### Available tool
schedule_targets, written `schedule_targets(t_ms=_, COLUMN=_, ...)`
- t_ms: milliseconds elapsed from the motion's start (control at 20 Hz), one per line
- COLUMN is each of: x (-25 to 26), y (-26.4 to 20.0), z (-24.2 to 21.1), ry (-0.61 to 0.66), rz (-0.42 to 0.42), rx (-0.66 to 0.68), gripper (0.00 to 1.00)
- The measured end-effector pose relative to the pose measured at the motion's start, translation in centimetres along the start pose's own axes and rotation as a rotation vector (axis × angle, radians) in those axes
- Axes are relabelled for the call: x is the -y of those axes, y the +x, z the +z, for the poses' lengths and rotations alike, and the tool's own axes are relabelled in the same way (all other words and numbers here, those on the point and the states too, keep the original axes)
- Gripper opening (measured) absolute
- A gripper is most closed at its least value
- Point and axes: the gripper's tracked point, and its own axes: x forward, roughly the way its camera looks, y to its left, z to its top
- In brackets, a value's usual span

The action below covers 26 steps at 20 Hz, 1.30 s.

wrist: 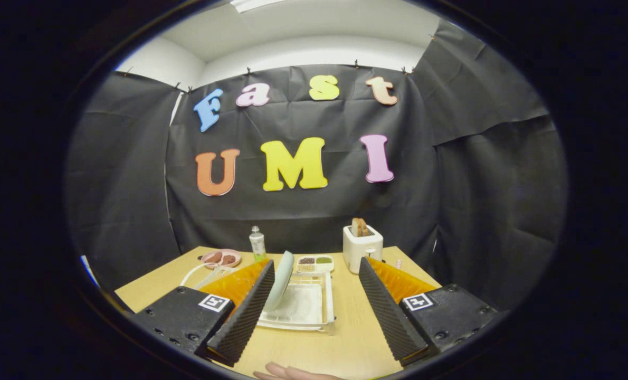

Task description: Take the plate from the dish rack, then take the spoon from the basket and place it into the plate.

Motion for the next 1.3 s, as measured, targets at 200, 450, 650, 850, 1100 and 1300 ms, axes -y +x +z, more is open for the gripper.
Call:
schedule_targets(t_ms=200, x=-3.4, y=4.3, z=0.2, ry=-0.070, rz=0.072, rx=-0.144, gripper=1.00)
schedule_targets(t_ms=450, x=-7.2, y=10.9, z=0.4, ry=-0.136, rz=0.100, rx=-0.366, gripper=1.00)
schedule_targets(t_ms=650, x=-8.3, y=15.3, z=-1.5, ry=-0.197, rz=0.044, rx=-0.572, gripper=1.00)
schedule_targets(t_ms=850, x=-7.8, y=19.4, z=-1.7, ry=-0.295, rz=-0.076, rx=-0.673, gripper=0.92)
schedule_targets(t_ms=1100, x=-6.8, y=21.6, z=-3.1, ry=-0.371, rz=-0.201, rx=-0.876, gripper=0.70)
schedule_targets(t_ms=1300, x=-5.9, y=22.6, z=-3.8, ry=-0.453, rz=-0.274, rx=-0.959, gripper=0.58)
